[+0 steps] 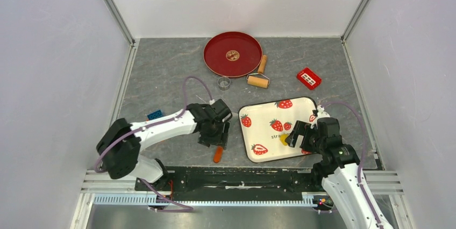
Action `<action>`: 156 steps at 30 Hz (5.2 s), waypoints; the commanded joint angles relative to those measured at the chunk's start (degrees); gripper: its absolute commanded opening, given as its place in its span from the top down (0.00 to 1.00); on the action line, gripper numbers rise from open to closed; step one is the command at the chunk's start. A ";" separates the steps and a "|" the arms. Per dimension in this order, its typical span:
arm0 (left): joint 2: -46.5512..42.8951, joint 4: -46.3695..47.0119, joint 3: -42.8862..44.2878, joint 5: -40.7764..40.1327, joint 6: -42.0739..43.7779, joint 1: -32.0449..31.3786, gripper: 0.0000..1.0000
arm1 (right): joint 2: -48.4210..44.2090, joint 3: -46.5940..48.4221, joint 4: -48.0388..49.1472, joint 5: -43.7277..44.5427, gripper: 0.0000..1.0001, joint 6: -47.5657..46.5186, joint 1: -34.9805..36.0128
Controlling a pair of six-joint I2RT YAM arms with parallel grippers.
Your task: Roll out the dumpling wrappers from the dough
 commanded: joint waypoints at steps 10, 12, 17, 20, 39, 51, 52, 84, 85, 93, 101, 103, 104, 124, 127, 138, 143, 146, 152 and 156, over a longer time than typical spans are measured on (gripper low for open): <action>15.00 -4.01 6.15 -17.59 -0.51 -9.96 0.36 | 1.08 -0.56 2.76 -2.20 0.02 -0.92 0.06; 16.29 -4.07 6.71 -17.38 -0.55 -10.72 0.40 | 1.15 -0.55 2.84 -2.22 0.02 -0.98 0.06; 17.37 -4.09 6.81 -17.11 -0.66 -11.20 0.65 | 1.65 -0.50 2.86 -2.18 0.02 -1.13 0.08; 16.25 -4.29 6.81 -17.37 -0.96 -11.13 0.83 | 1.70 -0.24 2.73 -2.37 0.02 -1.23 0.05; -4.90 -2.28 -4.53 -11.32 -0.88 11.26 0.98 | 3.93 2.29 2.41 -2.56 0.02 -1.77 0.06; -5.62 -6.38 -6.30 -14.74 -1.68 20.86 0.94 | 4.24 2.31 2.67 -2.84 0.02 -1.75 0.06; -4.55 -6.24 -6.16 -14.66 -1.30 20.81 0.91 | 4.24 2.31 2.66 -2.92 0.02 -1.74 0.06; 6.66 42.33 -6.33 13.64 -18.93 2.88 0.35 | 3.94 3.05 -1.12 -0.69 0.02 -3.35 0.06; 8.03 43.46 -6.45 13.99 -19.57 2.70 0.36 | 3.85 3.10 -1.11 -0.80 0.02 -3.29 0.06; 14.39 44.14 -6.63 13.06 -20.03 1.44 0.47 | 3.65 3.98 -1.55 -0.47 0.02 -2.99 0.06; 17.51 48.53 -8.16 12.33 -21.41 1.26 0.60 | 3.53 4.39 -1.81 -0.37 0.02 -2.80 0.06; 17.39 48.32 -8.79 10.66 -22.06 1.20 0.69 | 3.55 4.42 -1.78 -0.30 0.02 -2.89 0.06; 17.25 47.83 -9.22 9.62 -22.59 1.25 0.76 | 3.51 4.37 -1.83 -0.29 0.02 -2.96 0.06; 3.29 26.55 -13.29 6.07 -10.46 11.00 0.98 | 3.37 4.51 -1.95 -0.39 0.02 -3.09 0.06; -0.49 17.61 -11.31 2.32 -4.35 13.79 0.98 | 3.37 4.37 -1.86 -0.77 0.02 -2.99 0.07; 0.81 7.14 -8.93 -1.10 6.23 16.60 0.98 | 3.71 4.15 -1.12 -1.03 0.02 -3.04 0.06; 2.51 7.14 -9.24 -1.26 6.30 16.64 0.98 | 3.55 4.25 -1.12 -0.97 0.02 -3.13 0.06; 2.21 6.88 -9.10 -1.27 5.64 16.64 0.94 | 3.68 4.23 -1.12 -1.04 0.02 -3.08 0.06; -1.48 5.71 -7.83 -0.66 5.21 16.64 0.57 | 4.05 4.42 -0.97 -0.84 0.02 -3.27 0.06; -6.36 6.33 -7.42 2.22 6.51 16.51 0.48 | 4.77 4.36 -0.20 -1.40 0.02 -3.01 0.06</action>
